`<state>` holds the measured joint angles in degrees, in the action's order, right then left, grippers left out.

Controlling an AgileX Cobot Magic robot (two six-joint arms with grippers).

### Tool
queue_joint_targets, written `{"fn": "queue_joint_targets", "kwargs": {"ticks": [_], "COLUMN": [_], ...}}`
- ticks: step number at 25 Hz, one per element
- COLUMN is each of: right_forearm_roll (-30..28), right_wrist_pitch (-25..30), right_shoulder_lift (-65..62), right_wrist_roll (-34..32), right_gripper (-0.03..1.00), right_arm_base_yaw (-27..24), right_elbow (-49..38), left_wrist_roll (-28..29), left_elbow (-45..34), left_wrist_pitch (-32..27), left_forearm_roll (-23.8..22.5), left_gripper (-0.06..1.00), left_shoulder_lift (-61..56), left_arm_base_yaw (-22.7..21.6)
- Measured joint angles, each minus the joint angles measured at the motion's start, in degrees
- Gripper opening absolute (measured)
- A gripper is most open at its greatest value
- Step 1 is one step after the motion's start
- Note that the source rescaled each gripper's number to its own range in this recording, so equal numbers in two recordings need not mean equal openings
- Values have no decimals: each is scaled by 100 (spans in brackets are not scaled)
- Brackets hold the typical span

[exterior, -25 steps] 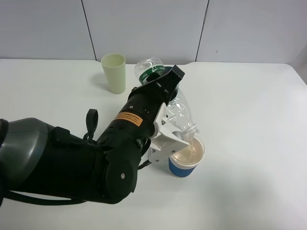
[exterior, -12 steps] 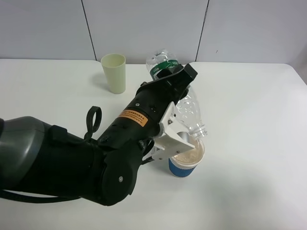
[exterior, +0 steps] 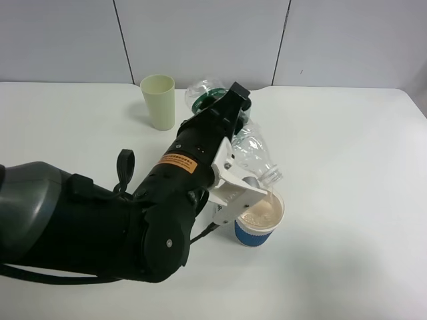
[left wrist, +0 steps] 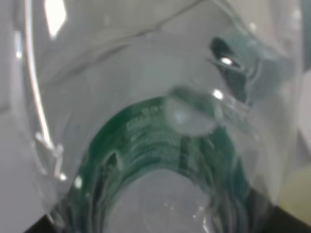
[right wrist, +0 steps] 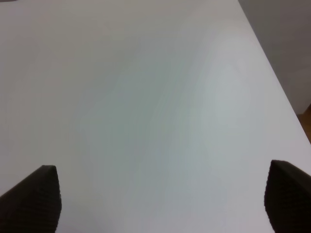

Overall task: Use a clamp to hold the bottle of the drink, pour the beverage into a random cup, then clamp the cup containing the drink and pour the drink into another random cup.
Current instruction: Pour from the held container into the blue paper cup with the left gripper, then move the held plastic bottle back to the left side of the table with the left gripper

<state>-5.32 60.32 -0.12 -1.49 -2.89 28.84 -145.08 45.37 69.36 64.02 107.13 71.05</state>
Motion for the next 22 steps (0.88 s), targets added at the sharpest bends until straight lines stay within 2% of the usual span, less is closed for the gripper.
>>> {"fn": "queue_joint_targets", "kwargs": {"ticks": [4, 9, 13, 18, 22], "right_forearm_roll": [0, 0, 0, 0, 0], "right_wrist_pitch": [0, 0, 0, 0, 0], "right_shoulder_lift": [0, 0, 0, 0, 0], "right_wrist_roll": [0, 0, 0, 0, 0], "right_gripper": [52, 52, 52, 52, 52], "right_arm_base_yaw": [0, 0, 0, 0, 0], "right_elbow": [0, 0, 0, 0, 0], "left_wrist_roll": [612, 1389, 2173, 3134, 3998], "left_elbow": [0, 0, 0, -174, -686], "left_wrist_pitch": [-33, -605, -913, -1300, -1408], "left_forearm_roll": [785, 1826, 2319, 2316, 1937], "left_gripper": [1, 1, 1, 1, 1], "left_shoulder_lift": [0, 0, -85, -557, -1100], "left_arm_base_yaw": [0, -6, -16, -175, -243]}}
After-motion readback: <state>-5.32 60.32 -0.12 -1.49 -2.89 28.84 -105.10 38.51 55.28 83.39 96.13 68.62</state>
